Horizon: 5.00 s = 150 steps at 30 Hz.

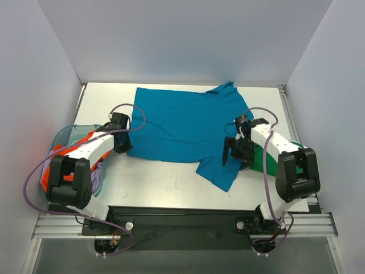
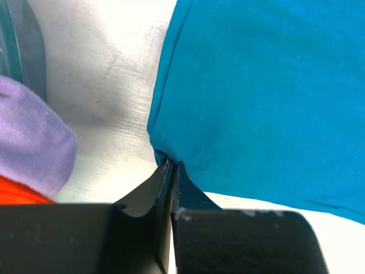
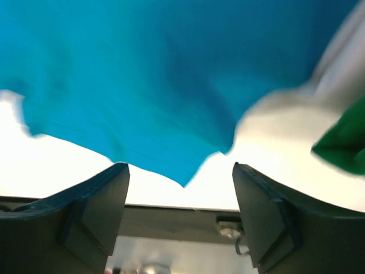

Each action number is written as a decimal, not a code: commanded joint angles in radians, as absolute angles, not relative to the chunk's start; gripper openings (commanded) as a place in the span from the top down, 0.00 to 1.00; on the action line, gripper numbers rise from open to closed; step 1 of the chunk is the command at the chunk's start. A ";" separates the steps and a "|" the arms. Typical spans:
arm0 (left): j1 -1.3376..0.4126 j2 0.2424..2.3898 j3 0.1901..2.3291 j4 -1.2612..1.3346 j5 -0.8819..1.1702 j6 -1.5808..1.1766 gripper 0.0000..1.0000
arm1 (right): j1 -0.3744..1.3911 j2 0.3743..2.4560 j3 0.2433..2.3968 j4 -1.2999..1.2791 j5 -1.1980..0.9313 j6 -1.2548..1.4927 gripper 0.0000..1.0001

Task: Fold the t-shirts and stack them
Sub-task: Grap the side of the flattened tshirt closest away from the robot with both arms, then fold the flattened tshirt in 1/3 of the way

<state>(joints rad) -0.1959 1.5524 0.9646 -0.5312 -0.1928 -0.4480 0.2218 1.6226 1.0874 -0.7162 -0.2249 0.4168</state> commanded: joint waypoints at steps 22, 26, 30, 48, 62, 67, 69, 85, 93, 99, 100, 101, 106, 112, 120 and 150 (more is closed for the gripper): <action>-0.196 1.436 0.910 -0.555 -0.126 -0.351 1.00 | 0.390 1.496 0.745 -0.620 -0.229 0.589 0.52; -0.192 1.440 0.914 -0.557 -0.121 -0.344 1.00 | 0.413 1.528 0.738 -0.601 -0.233 0.601 0.56; -0.184 1.442 0.916 -0.557 -0.118 -0.333 1.00 | 0.433 1.549 0.730 -0.594 -0.235 0.612 0.67; -0.152 1.414 0.907 -0.578 -0.104 -0.295 1.00 | 0.505 1.428 0.660 -0.722 -0.233 0.680 1.00; -0.150 1.456 1.031 -0.666 -0.058 -0.276 1.00 | 0.491 1.489 0.986 -0.896 -0.117 0.646 1.00; -0.150 1.522 1.097 -0.669 -0.031 -0.276 1.00 | 0.440 1.584 1.136 -0.910 -0.098 0.588 1.00; -0.150 1.557 1.130 -0.673 -0.023 -0.276 1.00 | 0.419 1.630 1.186 -0.914 -0.095 0.572 1.00; -0.149 1.775 1.397 -0.710 -0.009 -0.302 1.00 | 0.224 2.006 1.721 -0.974 -0.103 0.430 1.00; -0.143 1.865 1.541 -0.750 -0.021 -0.314 1.00 | 0.150 2.128 1.956 -1.015 -0.159 0.420 1.00; -0.127 1.904 1.588 -0.759 -0.021 -0.327 1.00 | 0.109 2.187 2.089 -1.023 -0.198 0.419 1.00; -0.126 1.910 1.598 -0.759 -0.021 -0.328 1.00 | 0.104 2.203 2.103 -1.023 -0.201 0.420 1.00; -0.124 1.917 1.604 -0.759 -0.021 -0.330 1.00 | 0.098 2.209 2.129 -1.022 -0.202 0.422 1.00; -0.117 1.948 1.647 -0.761 -0.018 -0.339 1.00 | 0.077 2.247 2.187 -1.023 -0.222 0.428 1.00; -0.112 1.983 1.718 -0.776 -0.018 -0.341 1.00 | 0.055 2.263 2.230 -1.020 -0.218 0.437 1.00; -0.092 2.036 1.750 -0.784 -0.006 -0.328 1.00 | 0.034 2.293 2.273 -1.015 -0.236 0.451 1.00; -0.163 2.010 1.591 -0.591 0.146 -0.479 0.23 | -0.018 2.125 1.944 -0.890 -0.258 0.414 0.38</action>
